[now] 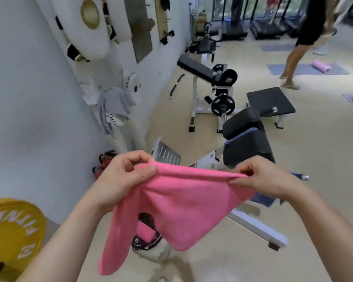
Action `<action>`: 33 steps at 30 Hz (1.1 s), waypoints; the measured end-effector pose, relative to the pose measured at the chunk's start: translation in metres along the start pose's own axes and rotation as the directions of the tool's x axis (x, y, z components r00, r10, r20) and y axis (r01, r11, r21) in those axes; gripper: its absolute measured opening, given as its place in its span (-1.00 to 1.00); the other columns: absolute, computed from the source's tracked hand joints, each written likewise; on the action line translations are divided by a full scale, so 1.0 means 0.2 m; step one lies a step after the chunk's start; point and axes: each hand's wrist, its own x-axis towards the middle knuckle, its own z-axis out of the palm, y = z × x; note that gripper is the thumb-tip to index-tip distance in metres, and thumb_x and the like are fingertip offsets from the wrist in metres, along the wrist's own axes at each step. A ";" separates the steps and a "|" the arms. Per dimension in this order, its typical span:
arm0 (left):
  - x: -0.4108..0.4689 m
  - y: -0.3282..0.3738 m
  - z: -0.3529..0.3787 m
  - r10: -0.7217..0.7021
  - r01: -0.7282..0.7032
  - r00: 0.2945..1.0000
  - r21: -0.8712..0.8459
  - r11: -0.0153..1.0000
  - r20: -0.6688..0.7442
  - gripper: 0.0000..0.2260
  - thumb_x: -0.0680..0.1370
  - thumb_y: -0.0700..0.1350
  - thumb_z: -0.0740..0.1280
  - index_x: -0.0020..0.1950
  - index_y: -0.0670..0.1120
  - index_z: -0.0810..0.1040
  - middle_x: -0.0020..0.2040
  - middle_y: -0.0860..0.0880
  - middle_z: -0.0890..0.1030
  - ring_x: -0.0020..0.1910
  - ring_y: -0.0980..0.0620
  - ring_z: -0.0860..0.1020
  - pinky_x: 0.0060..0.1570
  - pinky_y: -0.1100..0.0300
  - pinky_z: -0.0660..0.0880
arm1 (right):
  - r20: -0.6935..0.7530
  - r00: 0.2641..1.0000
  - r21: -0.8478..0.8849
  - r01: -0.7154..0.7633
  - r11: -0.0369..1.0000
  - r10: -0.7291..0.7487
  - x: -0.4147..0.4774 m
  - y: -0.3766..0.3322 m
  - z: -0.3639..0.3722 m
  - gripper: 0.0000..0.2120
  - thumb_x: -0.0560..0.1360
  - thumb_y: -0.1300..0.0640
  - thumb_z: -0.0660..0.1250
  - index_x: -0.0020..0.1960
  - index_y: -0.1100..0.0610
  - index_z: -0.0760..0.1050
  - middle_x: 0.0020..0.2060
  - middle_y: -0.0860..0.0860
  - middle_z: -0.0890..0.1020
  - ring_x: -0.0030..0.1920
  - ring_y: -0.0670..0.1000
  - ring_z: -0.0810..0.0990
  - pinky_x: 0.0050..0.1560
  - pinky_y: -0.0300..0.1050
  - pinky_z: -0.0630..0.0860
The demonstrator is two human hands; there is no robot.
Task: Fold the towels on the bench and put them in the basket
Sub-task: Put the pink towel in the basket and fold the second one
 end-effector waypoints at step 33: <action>2.01 -0.52 1.22 -0.249 0.450 0.744 0.190 0.873 -0.620 -0.88 0.58 -0.09 0.25 -0.12 0.12 0.43 -0.29 -0.09 0.54 -0.31 0.00 0.48 -0.27 0.16 0.37 | 0.033 0.932 0.895 -0.189 0.405 0.361 1.72 1.29 -1.54 -0.77 0.61 0.24 0.15 0.10 0.13 0.57 -0.05 0.11 0.54 -0.08 0.08 0.58 -0.17 -0.06 0.66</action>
